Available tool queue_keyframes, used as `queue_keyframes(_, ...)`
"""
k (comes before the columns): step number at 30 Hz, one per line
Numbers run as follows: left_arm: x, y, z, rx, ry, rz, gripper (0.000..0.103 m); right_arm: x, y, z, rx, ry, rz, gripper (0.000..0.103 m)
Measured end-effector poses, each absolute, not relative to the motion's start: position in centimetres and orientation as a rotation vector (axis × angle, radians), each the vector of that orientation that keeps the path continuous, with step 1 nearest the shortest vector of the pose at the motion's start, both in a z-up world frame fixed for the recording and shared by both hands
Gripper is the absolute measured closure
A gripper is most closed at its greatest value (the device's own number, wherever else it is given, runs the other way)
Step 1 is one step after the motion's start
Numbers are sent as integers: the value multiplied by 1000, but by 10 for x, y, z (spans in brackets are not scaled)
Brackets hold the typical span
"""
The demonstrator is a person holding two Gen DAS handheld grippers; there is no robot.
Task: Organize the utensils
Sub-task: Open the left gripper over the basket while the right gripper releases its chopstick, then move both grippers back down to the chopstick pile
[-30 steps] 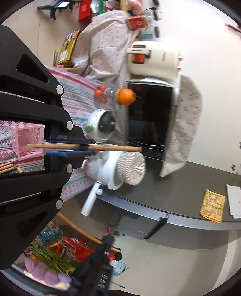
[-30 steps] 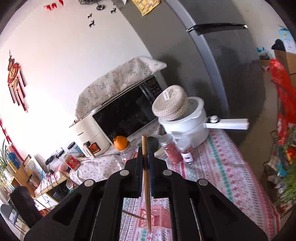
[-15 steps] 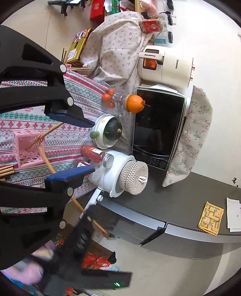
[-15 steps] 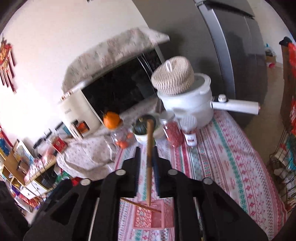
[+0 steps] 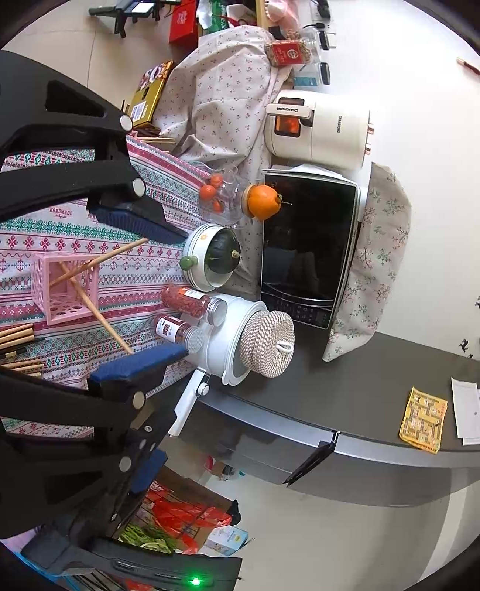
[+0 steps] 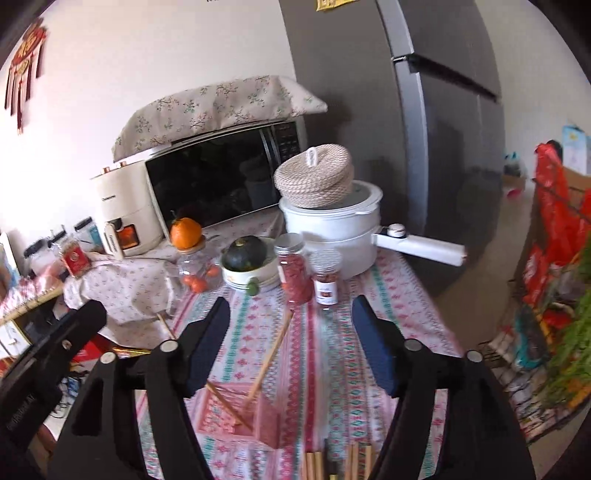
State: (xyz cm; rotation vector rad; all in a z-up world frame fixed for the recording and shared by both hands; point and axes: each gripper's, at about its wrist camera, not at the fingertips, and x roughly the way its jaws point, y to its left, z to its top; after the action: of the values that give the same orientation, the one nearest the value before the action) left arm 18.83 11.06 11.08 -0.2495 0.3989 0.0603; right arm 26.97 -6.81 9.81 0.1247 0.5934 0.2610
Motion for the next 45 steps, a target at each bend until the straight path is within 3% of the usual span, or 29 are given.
queue_keyframes(17,164,74,75,-157,441,173,8,223,-113,73,-1,558,25,7)
queue_keyframes(34,157,53,35,-158,568,152,7,198,-152,37,-19,630,-84,7)
queue_keyframes(45,173,50,-7,-167,777,136,7,199,-190,-3,29,803,-124,7)
